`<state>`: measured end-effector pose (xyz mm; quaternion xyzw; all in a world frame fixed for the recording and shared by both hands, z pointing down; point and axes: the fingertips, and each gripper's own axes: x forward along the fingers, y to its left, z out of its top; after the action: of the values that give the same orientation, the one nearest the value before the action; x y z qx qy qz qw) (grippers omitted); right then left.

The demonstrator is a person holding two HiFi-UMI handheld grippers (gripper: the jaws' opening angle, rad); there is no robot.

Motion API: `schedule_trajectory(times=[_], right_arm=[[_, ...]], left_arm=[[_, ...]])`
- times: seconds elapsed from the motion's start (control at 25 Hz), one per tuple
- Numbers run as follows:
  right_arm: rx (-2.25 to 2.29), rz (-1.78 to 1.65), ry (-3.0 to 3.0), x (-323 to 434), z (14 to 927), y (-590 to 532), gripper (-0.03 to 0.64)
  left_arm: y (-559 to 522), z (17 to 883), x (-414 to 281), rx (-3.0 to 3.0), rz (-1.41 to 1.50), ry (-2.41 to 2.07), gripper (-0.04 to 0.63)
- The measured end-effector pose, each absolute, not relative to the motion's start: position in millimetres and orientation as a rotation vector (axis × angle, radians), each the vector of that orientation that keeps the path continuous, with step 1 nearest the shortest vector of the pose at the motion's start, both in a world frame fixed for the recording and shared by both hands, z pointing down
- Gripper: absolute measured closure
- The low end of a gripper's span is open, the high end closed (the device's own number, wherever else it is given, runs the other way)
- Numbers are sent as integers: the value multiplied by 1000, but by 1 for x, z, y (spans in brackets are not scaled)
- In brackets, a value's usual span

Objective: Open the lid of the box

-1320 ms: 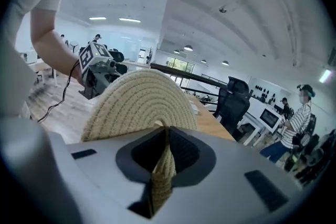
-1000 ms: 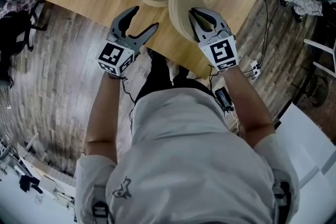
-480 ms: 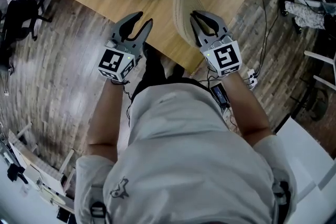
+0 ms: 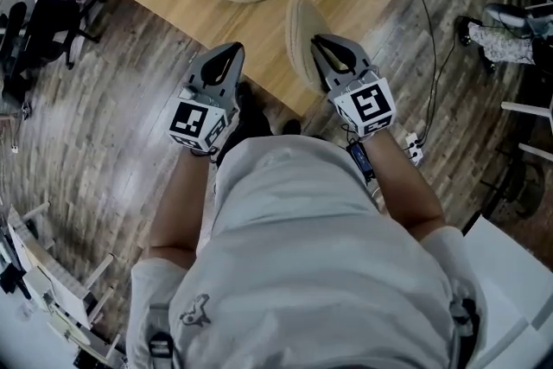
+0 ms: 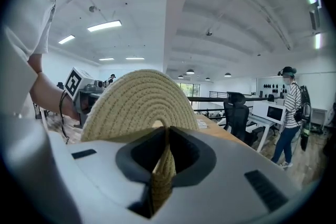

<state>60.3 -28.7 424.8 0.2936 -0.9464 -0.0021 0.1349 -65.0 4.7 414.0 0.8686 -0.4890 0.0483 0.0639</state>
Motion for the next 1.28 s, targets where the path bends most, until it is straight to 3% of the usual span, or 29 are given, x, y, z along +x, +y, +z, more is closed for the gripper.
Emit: schedule_trajectory(times=[0.36, 1.28], right_arm=[[805, 23, -2811, 69, 406, 14, 581], [895, -13, -2822, 28, 384, 146, 581]], left_arm=[[51, 387, -33, 2634, 164, -1505, 589], [193, 360, -101, 2719, 118, -1440, 589]])
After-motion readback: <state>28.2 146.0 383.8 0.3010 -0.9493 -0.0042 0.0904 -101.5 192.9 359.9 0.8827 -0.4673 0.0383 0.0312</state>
